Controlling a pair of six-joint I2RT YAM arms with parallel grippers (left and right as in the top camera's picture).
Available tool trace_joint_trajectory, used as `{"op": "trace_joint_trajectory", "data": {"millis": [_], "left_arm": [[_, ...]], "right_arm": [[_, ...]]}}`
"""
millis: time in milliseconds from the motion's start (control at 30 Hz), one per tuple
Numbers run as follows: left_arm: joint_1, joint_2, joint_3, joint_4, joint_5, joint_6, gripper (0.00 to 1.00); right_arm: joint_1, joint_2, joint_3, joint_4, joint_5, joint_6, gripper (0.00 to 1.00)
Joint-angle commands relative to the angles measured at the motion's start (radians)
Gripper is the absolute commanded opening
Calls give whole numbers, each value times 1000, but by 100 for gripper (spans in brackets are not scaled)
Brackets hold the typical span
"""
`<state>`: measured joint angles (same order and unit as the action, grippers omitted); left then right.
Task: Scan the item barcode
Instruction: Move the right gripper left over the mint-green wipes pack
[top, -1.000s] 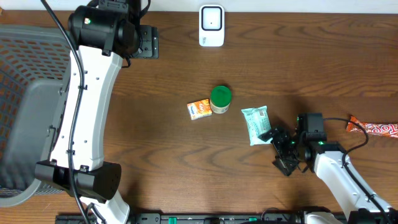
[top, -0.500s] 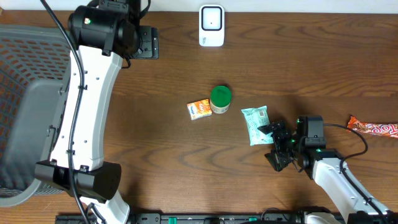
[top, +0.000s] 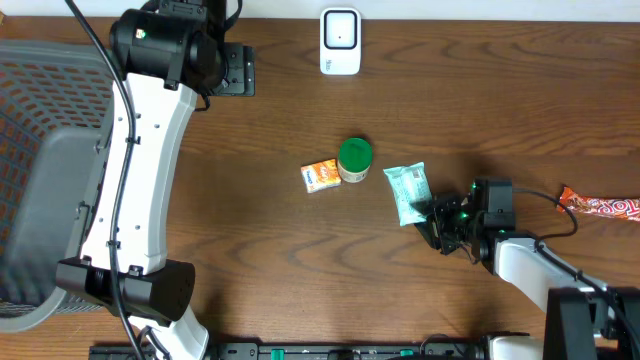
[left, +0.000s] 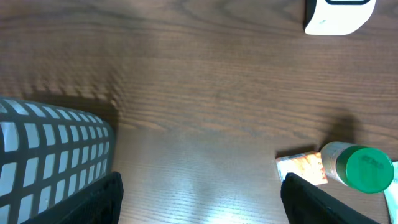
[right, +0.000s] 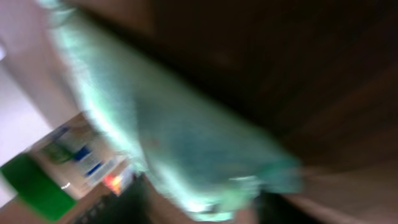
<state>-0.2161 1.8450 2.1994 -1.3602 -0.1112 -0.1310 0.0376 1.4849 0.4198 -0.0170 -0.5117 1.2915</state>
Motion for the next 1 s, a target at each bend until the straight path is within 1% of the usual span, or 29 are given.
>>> {"op": "trace_joint_trajectory", "data": {"millis": [0, 33, 100, 200, 267, 333, 400, 500, 667, 767, 867, 967], "left_arm": [[5, 5, -4, -16, -5, -6, 82], [5, 5, -4, -22, -5, -6, 81], [5, 5, -4, -30, -5, -6, 82], [5, 5, -4, -35, -5, -6, 82], [5, 5, -4, -35, -5, -6, 82], [5, 5, -4, -35, -5, -6, 82], [5, 5, -4, -34, -5, -6, 82], [5, 5, -4, -31, -5, -6, 82], [5, 5, -4, -30, -5, -6, 82], [5, 5, -4, -25, -5, -6, 82], [5, 5, -4, -20, -5, -6, 82], [5, 5, -4, -19, -4, -14, 82]], "right_arm": [[-12, 131, -108, -59, 330, -68, 9], [-15, 131, -108, -48, 345, -91, 1], [-19, 130, -108, -1, 360, -167, 1], [-21, 120, -105, 100, 360, -328, 1], [-23, 88, -95, 111, 344, -399, 1], [-26, 33, -84, 111, 282, -486, 1], [-26, -67, -71, 104, 184, -616, 1], [-26, -203, -68, 61, 98, -715, 1], [-25, -420, -68, -84, 19, -834, 1], [-25, -518, -68, -126, -26, -868, 1], [-25, -584, -68, -164, -33, -878, 1], [-24, -606, -68, -189, -33, -882, 1]]}}
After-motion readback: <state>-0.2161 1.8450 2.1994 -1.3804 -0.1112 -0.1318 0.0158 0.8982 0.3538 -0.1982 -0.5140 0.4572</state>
